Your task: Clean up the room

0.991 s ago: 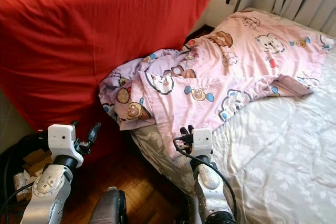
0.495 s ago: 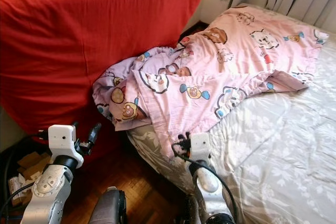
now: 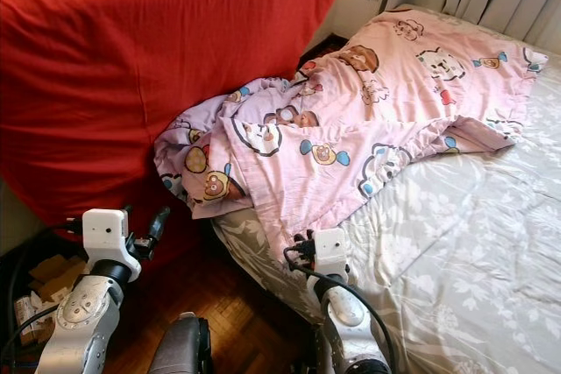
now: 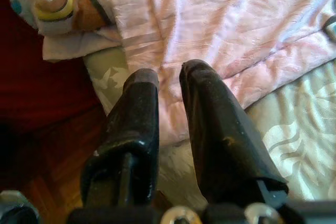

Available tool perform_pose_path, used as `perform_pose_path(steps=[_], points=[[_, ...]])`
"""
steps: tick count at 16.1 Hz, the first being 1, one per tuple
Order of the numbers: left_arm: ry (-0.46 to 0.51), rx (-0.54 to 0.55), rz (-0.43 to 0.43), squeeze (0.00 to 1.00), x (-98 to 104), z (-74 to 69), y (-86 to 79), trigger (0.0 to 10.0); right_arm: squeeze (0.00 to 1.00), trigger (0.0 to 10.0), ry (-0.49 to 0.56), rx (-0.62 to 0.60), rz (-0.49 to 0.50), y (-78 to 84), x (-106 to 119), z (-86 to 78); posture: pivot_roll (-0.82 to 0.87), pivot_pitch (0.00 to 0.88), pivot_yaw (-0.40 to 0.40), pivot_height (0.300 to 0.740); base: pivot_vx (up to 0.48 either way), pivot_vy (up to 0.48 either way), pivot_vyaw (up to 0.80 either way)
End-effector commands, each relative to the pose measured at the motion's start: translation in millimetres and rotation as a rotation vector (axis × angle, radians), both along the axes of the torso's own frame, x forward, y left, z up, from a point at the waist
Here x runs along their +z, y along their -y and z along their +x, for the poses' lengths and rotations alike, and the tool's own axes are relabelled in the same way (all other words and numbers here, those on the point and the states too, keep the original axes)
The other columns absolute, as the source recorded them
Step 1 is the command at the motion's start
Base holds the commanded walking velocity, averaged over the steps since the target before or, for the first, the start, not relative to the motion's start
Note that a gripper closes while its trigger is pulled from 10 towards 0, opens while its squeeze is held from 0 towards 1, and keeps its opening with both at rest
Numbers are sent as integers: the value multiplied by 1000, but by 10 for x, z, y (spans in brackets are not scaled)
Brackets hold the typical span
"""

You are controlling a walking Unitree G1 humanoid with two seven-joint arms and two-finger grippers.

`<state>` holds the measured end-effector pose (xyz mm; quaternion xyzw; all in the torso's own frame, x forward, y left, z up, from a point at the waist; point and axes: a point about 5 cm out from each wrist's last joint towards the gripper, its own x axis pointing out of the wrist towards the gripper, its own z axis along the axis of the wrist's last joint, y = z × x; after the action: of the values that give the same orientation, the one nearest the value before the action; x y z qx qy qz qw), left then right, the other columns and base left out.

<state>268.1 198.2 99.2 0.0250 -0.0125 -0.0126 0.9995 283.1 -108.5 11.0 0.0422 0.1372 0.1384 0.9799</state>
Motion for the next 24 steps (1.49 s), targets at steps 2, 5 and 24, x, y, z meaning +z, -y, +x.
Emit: perform_pose_path(steps=[2,5,24], points=[[-2,-15,8,0,16,-22,18,10000,0,10000,-31,41,-21,-49,-72,-64,135,174,-33,626,0,0,0],[-3,-14,8,0,17,-22,18,10000,0,10000,-34,44,-21,-59,-80,-69,136,175,-33,626,0,0,0],[-3,-17,-2,0,19,-28,37,10000,0,10000,-55,28,-27,-63,-105,-60,138,174,-30,626,0,0,0]])
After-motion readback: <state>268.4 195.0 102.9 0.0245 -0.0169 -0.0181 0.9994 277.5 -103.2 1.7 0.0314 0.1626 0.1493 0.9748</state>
